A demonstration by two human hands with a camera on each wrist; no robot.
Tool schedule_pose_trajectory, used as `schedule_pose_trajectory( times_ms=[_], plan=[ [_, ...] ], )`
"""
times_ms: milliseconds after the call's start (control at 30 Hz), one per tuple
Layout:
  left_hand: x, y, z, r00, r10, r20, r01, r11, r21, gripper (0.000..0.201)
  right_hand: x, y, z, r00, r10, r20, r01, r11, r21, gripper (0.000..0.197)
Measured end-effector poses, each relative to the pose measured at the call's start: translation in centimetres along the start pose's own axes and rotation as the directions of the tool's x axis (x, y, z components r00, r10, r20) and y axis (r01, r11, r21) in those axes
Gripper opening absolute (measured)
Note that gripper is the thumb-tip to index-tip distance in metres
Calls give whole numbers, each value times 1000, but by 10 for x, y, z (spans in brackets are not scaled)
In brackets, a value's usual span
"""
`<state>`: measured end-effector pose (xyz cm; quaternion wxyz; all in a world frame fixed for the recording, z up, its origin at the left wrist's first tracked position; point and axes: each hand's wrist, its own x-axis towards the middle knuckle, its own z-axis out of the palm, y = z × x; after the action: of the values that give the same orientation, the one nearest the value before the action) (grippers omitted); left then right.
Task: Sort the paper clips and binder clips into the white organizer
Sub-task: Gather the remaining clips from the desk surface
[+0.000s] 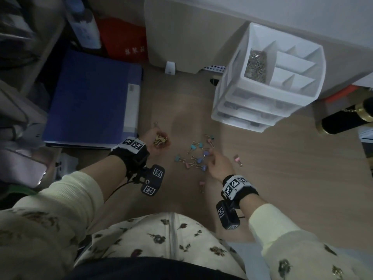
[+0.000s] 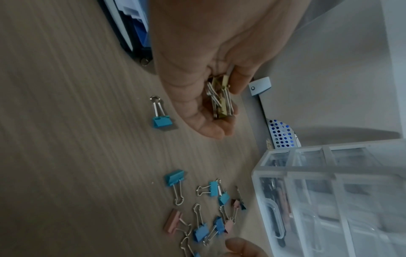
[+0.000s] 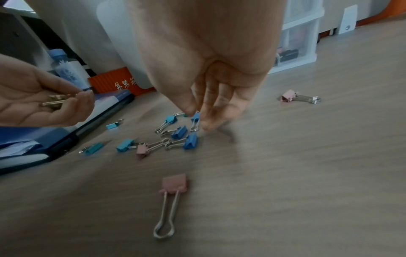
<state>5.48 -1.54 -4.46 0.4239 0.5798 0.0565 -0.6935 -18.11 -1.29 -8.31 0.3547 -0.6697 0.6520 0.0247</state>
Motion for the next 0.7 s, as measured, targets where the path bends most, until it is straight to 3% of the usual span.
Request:
schedule_pose_trajectory(
  times_ms=[200,367,500,633,700],
  plan=[
    [8,-1,2,1000,-16,-10,17,1000,19,31,4,3,-7,998,-2,70,9,995,-100,27],
    [15,-2,-23,994,-32,-100,42,994,101,30,23,-17,-2,998,-16,60,22,995,-98,41],
    [17,-4,-41,987,-67,-149,102,965,240,30,48,-43,5,992,-118,48,124,980,-154,30],
    [18,1,-52,981,-99,-168,142,953,269,31,63,-79,13,953,-272,136,300,912,-279,48],
    [20,2,-52,981,-118,-154,156,951,267,28,66,-95,17,910,-354,215,403,879,-256,51]
  ],
)
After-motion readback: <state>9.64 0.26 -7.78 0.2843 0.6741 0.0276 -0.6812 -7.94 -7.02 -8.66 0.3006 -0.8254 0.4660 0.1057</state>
